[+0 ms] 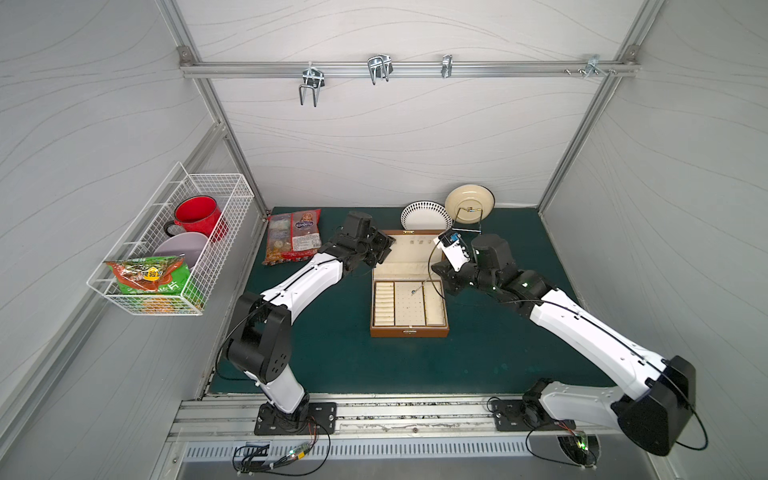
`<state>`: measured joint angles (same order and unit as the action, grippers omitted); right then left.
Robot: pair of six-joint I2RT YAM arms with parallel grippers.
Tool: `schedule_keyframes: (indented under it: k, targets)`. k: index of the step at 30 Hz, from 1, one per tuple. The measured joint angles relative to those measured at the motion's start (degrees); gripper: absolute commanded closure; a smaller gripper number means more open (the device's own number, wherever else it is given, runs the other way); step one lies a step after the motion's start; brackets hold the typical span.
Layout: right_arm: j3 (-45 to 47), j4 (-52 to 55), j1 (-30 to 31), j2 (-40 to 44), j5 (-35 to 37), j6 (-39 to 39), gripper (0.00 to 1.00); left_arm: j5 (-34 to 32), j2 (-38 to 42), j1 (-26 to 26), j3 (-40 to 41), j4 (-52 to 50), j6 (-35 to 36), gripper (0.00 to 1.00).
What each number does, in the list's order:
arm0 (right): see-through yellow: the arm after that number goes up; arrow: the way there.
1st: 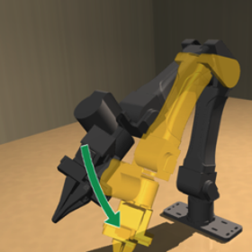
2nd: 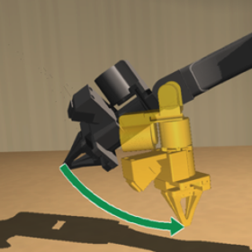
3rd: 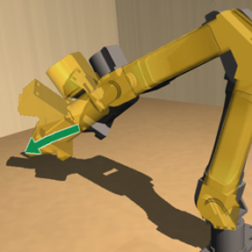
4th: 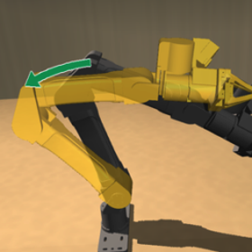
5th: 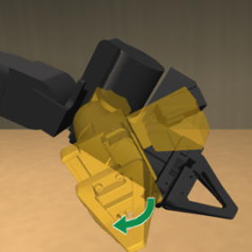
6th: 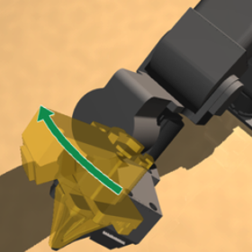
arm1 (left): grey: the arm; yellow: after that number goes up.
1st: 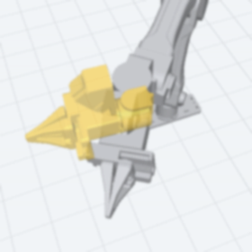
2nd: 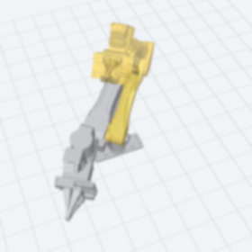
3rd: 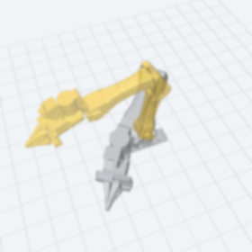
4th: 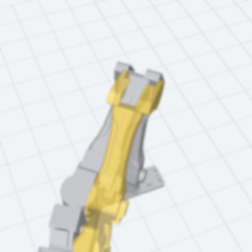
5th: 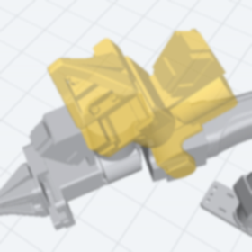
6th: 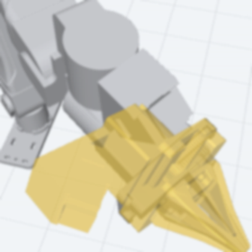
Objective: Put jewelry chain into jewelry box
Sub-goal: Open the fastener on the jewelry box.
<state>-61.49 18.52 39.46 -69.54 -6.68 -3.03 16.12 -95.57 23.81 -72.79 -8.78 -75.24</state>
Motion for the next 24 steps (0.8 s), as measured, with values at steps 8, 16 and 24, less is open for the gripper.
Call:
schedule_keyframes:
  k: [8,16,24]
  targets:
    - [0.0,-0.02,-0.02,0.02,-0.2,0.0,1.0,-0.07,-1.79,0.46,-0.7,0.15,-0.24,0.64]
    - [0.02,-0.04,-0.02,0.02,-0.74,0.09,1.0,-0.31,-1.79,0.57,-0.7,0.22,-0.61,0.67]
    - [0.07,-0.07,-0.02,0.07,-1.03,0.22,1.0,-0.5,-1.79,0.63,-0.57,0.83,-0.74,0.72]
